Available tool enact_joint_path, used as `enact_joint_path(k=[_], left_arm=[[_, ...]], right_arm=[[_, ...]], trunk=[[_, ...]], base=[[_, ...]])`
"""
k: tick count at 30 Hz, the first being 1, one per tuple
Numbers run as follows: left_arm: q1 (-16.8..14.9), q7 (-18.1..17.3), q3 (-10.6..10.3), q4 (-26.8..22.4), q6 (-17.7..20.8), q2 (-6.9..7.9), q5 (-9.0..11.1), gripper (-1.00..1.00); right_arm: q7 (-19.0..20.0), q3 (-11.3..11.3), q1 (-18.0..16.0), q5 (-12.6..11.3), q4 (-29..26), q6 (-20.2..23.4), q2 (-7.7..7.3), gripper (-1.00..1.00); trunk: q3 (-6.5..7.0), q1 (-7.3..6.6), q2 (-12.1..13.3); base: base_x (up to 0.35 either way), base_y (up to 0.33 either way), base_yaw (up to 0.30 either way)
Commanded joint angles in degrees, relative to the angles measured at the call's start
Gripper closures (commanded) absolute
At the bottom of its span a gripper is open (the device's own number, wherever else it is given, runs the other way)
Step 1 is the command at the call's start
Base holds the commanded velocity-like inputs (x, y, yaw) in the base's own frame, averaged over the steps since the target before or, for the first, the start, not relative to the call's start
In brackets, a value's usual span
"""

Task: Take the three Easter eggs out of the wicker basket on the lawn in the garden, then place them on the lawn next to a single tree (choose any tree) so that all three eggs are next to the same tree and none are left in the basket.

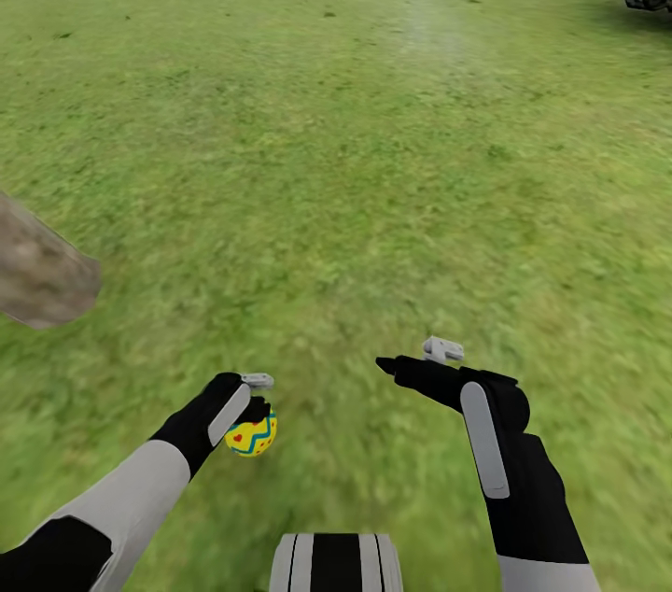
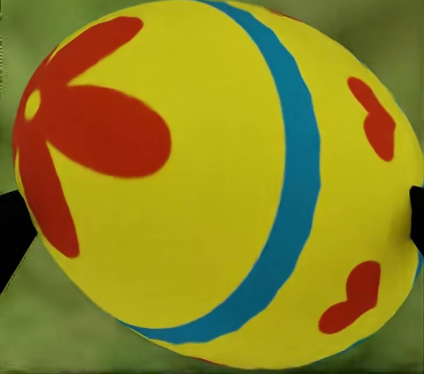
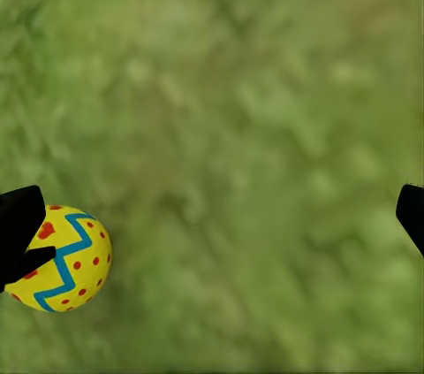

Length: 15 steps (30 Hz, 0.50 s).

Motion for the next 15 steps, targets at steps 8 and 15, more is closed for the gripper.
enact_joint_path(k=[8, 15], left_arm=[[0.1, -0.46, -0.27, 3.88, -3.56, 0.05, 2.22, -1.0], [0.09, -0.46, -0.25, 3.91, -3.5, 0.05, 2.2, -1.0]], right_arm=[[-0.11, -0.11, -0.03, -0.26, -0.05, 0.27, 0.06, -1.0], [-0.11, -0.11, -0.03, -0.26, -0.05, 0.27, 0.03, -1.0]], trunk=[[-0.28, 0.05, -0.02], [-0.06, 0.03, 0.0]], base=[[0.0, 0.0, 0.0], [0.0, 0.0, 0.0]])
